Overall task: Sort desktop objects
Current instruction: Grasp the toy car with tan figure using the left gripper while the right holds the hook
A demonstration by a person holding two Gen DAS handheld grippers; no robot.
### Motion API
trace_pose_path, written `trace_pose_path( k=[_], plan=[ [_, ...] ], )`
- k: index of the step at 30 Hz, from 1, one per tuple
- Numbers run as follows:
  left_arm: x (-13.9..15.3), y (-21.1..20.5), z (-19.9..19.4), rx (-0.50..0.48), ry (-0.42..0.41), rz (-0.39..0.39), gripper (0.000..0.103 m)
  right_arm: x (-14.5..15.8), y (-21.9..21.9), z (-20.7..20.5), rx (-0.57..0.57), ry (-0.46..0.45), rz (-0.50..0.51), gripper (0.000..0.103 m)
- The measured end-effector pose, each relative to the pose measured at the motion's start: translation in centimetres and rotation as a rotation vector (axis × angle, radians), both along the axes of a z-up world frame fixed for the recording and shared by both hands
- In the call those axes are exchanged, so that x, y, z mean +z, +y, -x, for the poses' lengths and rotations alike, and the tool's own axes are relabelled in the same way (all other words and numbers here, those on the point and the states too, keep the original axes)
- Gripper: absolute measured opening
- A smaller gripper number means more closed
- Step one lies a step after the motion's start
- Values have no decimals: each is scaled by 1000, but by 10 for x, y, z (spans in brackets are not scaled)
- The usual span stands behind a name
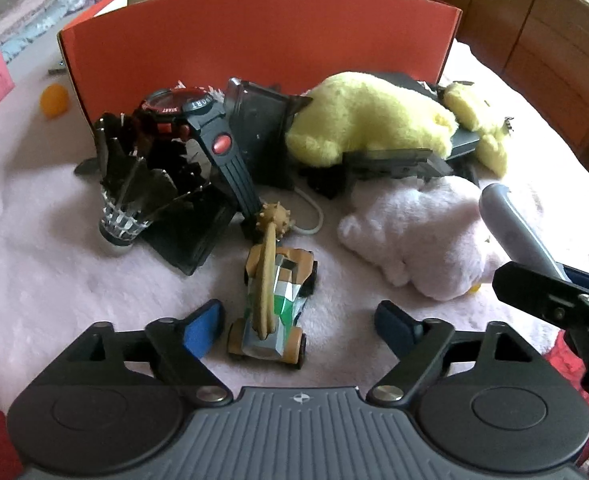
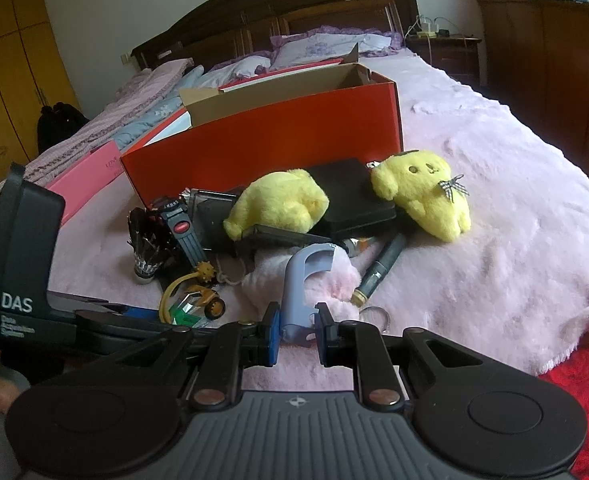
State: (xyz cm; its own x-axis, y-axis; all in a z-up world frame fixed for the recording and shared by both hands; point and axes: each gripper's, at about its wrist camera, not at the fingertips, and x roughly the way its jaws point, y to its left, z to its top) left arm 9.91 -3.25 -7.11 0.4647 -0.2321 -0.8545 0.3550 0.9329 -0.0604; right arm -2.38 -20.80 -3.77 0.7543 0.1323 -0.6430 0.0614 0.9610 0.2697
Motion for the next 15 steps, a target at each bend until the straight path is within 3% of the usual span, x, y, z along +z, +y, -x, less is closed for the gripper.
trace_pose_path(
  k=[2, 3, 4, 6, 7, 15],
  plan=[
    [-1, -2, 1, -12, -13, -13, 83, -1, 0, -1, 0, 3, -3, 19],
    [-1, -2, 3, -21, -27, -17, 71, -1, -1, -1, 1, 6, -3, 19],
    [0, -2, 5, -29, -38, -21, 65, -2, -1, -1, 1, 8, -4, 19],
    [3, -1, 7, -35, -54, -25, 43, -3, -1, -1, 2, 10, -5, 19],
    [4, 1, 7, -29, -55, -23, 36, -3, -1, -1, 2, 11, -5, 19],
    [18, 17, 13, 20, -60, 29, 36, -3, -1, -1, 0, 9, -6, 19]
  ],
)
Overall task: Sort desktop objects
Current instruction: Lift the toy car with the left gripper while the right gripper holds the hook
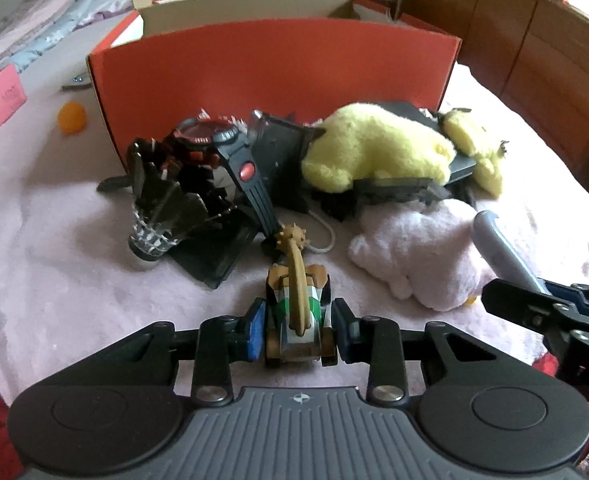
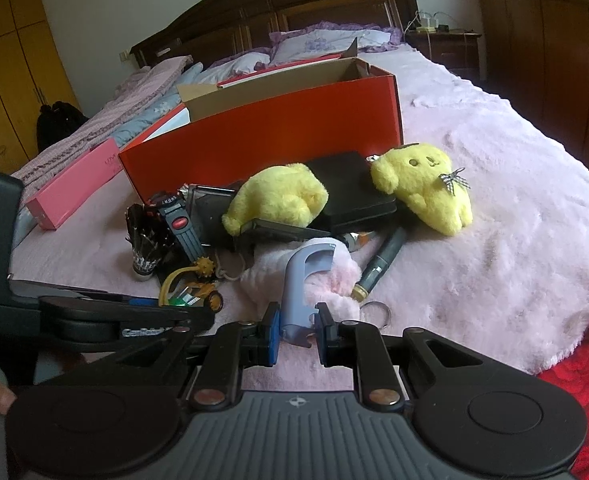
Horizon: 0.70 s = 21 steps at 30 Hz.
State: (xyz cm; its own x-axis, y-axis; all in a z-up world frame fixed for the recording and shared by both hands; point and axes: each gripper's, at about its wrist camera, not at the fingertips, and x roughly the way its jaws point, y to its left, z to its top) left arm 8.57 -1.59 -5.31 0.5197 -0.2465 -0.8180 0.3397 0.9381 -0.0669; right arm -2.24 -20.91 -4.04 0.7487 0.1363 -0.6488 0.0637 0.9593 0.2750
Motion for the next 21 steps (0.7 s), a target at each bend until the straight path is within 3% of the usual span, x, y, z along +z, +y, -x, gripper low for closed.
trace_pose_path(
  k=[8, 9, 14, 21],
  plan=[
    [34, -3, 2, -8, -72, 5, 35, 3, 2, 1, 4, -10, -1, 19],
    [36, -4, 3, -9, -79, 6, 28, 4, 2, 2, 4, -12, -2, 19],
    [49, -5, 9, -17, -117, 6, 27, 8, 2, 3, 8, -22, 1, 19],
    [47, -4, 8, -9, -105, -9, 30, 8, 2, 4, 10, -25, -3, 19]
  ],
)
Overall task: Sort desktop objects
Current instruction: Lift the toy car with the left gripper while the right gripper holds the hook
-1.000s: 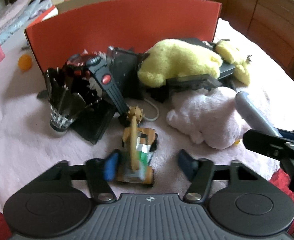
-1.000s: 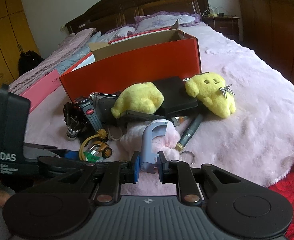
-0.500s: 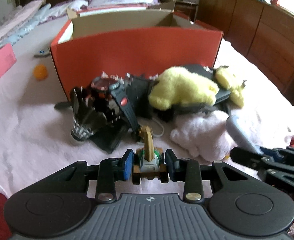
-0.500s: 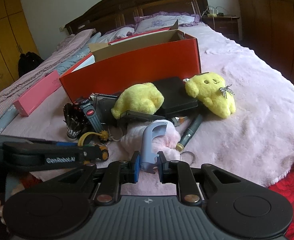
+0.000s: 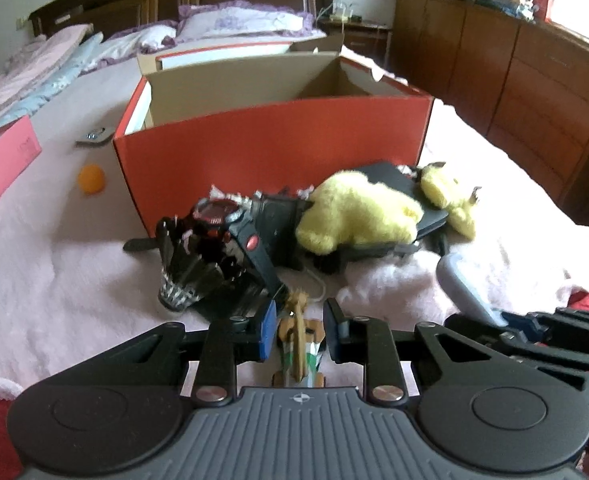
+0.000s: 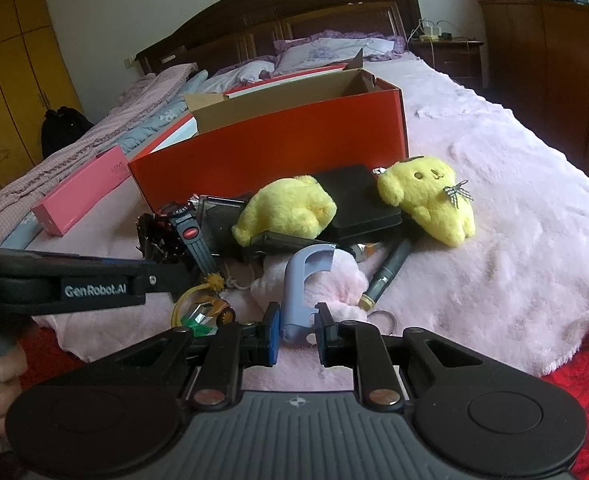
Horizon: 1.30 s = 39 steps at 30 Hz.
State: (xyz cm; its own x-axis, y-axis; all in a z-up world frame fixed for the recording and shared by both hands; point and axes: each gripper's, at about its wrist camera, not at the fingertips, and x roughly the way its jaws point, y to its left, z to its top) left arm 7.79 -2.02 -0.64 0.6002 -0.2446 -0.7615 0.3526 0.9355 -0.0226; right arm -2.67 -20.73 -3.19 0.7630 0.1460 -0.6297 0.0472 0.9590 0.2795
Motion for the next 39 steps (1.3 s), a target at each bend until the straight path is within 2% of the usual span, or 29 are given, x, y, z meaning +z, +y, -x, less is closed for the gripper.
trace_pose_path(
  k=[2, 4, 5, 6, 11, 15, 16, 19, 20, 21, 27, 39],
  plan=[
    [-7, 3, -1, 15, 24, -1, 36, -1, 0, 0, 0, 1, -1, 19],
    [-14, 6, -2, 32, 43, -4, 49, -1, -1, 0, -3, 3, -3, 19],
    [-17, 7, -3, 40, 49, -8, 60, -2, -1, 0, -4, 5, -4, 19],
    [-20, 8, -3, 47, 54, -12, 64, -2, -2, 0, -5, 7, -6, 19],
    [-36, 10, -11, 43, 104, 5, 69, -6, 0, -1, -1, 18, -9, 19],
    [-51, 2, -18, 26, 154, 20, 78, -9, 0, -2, 0, 25, -8, 19],
    [-55, -2, -19, 23, 155, 5, 77, -10, 0, -2, -1, 27, -9, 19],
    [-62, -10, -20, 9, 127, -58, 62, -10, -1, -2, -4, 30, -8, 19],
    [-61, -11, -19, 3, 120, -65, 53, -11, -1, -2, -6, 31, -8, 19],
    [-60, -12, -19, -2, 117, -62, 37, -11, -2, -2, -7, 33, -9, 19],
    [-51, -4, -13, 5, 123, -19, 35, -13, -1, -4, -2, 37, -8, 19],
    [6, 11, -2, 32, 13, 45, 35, 5, 3, -6, 27, -4, -5, 19]
  ],
)
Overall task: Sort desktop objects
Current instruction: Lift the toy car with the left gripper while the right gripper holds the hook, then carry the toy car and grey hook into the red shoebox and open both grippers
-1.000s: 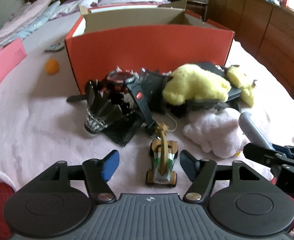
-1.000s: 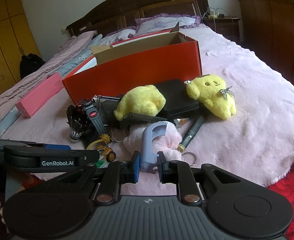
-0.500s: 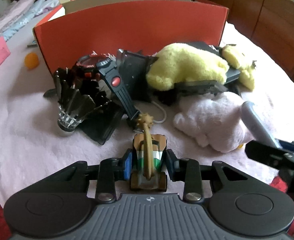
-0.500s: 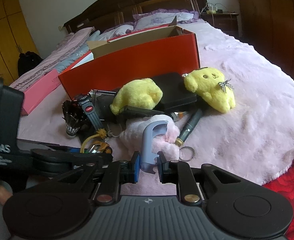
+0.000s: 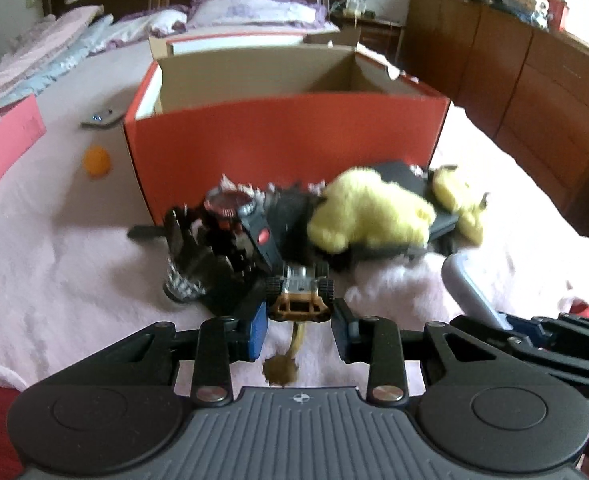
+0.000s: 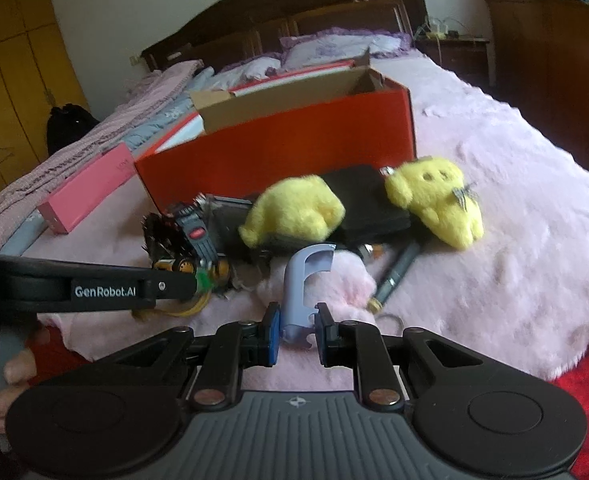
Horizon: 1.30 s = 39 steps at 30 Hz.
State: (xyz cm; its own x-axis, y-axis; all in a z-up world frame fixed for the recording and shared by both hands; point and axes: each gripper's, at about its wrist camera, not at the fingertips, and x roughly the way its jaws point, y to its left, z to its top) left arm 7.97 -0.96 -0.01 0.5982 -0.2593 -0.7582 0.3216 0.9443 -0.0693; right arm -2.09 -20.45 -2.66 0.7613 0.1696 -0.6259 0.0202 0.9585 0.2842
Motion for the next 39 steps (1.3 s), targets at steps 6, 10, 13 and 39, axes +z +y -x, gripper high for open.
trace_pose_path(
  k=[6, 10, 13, 39],
  plan=[
    [22, -1, -2, -8, -45, 35, 35, 17, 1, -4, 14, -35, -6, 19],
    [35, 0, 1, -9, -69, 56, 35, 28, 0, -6, 19, -54, -17, 19],
    [44, 1, 2, -12, -89, 63, 35, 35, 0, -9, 27, -67, -31, 19],
    [122, -7, -117, -15, -255, 64, 36, 120, -2, -133, 122, -204, -17, 19]
  ],
)
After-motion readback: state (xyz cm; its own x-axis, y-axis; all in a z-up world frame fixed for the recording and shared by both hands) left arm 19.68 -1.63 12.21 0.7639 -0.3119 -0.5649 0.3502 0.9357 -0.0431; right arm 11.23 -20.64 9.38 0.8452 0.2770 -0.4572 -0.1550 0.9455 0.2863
